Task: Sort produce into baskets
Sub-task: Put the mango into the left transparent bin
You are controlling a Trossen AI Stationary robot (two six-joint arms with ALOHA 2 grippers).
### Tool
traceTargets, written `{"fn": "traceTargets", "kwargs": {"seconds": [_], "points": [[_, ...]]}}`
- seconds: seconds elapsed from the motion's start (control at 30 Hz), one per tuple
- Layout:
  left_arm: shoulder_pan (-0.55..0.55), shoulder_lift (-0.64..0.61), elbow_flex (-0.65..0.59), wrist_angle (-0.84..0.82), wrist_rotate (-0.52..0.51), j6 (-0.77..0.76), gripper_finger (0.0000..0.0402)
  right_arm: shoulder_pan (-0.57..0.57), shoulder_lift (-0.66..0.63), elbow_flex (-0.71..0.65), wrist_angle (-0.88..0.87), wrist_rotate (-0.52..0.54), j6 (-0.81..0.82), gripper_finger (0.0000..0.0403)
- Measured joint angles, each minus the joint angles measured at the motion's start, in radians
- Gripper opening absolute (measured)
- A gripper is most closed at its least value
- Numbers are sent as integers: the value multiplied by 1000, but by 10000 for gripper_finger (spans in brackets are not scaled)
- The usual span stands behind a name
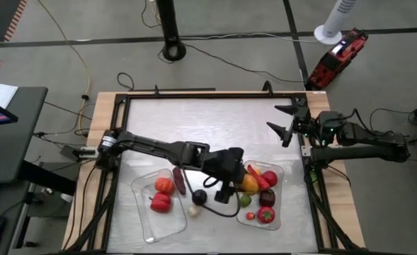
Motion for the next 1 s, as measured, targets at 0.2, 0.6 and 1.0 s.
{"fn": "traceTargets", "kwargs": {"seconds": [0.2, 0.6, 1.0], "points": [[-16, -9, 0, -302, 232, -141, 249, -5, -6, 0, -16, 12, -7, 386], [-194, -23, 0, -822, 264, -554, 249, -3, -5, 0, -3, 14, 30, 386], [-291, -23, -6, -1031, 43, -841, 288, -2, -5, 0, -2, 10, 27, 386]]}}
